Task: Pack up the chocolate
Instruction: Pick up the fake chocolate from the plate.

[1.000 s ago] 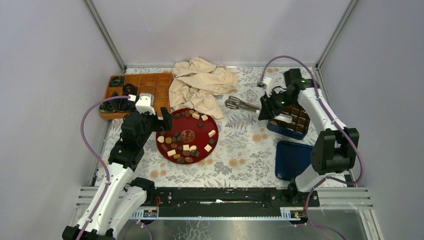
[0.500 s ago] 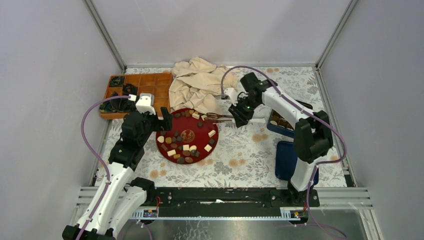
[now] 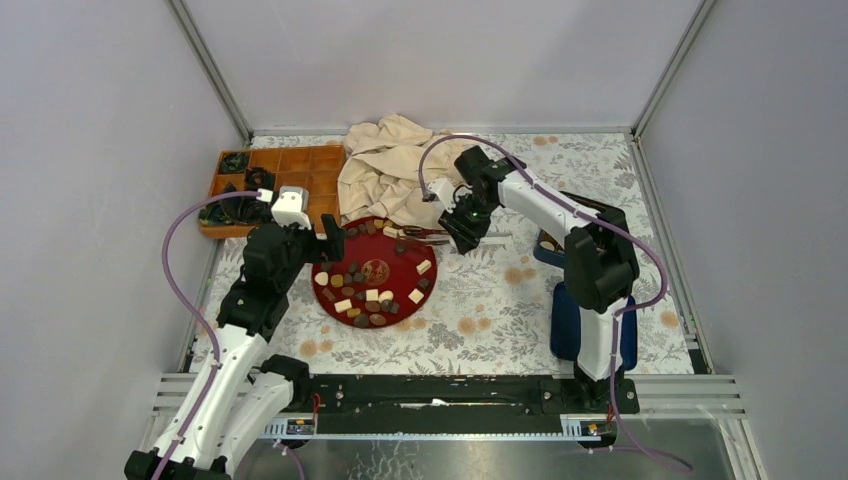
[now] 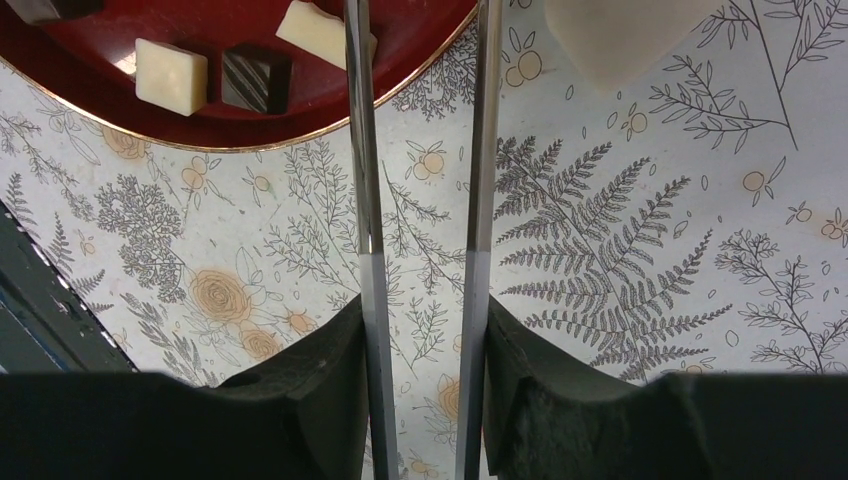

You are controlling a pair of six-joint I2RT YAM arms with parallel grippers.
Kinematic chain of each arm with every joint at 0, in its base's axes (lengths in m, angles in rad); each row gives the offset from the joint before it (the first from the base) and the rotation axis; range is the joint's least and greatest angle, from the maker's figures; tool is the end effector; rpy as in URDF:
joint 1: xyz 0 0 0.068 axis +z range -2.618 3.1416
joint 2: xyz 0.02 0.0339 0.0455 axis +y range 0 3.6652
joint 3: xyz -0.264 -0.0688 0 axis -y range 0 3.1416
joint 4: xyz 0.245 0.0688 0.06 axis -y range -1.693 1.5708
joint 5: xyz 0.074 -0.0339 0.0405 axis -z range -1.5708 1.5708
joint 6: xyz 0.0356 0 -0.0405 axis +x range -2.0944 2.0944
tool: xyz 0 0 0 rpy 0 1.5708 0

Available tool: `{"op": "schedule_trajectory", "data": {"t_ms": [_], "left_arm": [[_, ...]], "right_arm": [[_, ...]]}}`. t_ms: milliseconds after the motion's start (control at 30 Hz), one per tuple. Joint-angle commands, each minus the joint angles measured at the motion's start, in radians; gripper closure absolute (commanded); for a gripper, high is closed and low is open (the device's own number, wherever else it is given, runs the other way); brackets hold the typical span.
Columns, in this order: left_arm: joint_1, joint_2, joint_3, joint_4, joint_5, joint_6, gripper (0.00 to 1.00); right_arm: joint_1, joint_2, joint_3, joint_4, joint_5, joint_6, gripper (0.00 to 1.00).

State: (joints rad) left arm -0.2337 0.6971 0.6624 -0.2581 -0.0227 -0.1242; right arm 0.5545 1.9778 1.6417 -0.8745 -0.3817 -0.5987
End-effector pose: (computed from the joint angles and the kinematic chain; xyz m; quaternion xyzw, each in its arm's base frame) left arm 0.1650 -0.0385 0.3028 0.0372 0.8018 -0.0972 0.5885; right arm 0.3444 0.2289 0.2316 -0.5551 0.7913 0.1827 0.1800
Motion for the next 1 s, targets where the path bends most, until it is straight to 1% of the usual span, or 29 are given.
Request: {"op": "schedule_trajectory", "data": {"t_ms": [0,100,367,967], "left_arm": [[0.008,-0.012,-0.009,0.053,-0.005,0.011,0.02],[0.008,-0.013,-0.009,0.053,-0.006,0.011,0.02],[0.008,-0.013,-0.009,0.053,-0.003,0.011,0.02],[0.008,-0.011,-0.008,0.054,-0.005,0.011,0.02]], "right_arm": [[0.018,0.012,0.069,-0.011,0.017,0.019,0.55],[0.025,0.016,0.075,-0.019,0.008,0.017,0.55],[0.025,-0.022,0.103,-0.033,-0.075,0.04,0.55],[0.038,0.005,0.072,-0.047,-0.061,0.043,0.54]]}}
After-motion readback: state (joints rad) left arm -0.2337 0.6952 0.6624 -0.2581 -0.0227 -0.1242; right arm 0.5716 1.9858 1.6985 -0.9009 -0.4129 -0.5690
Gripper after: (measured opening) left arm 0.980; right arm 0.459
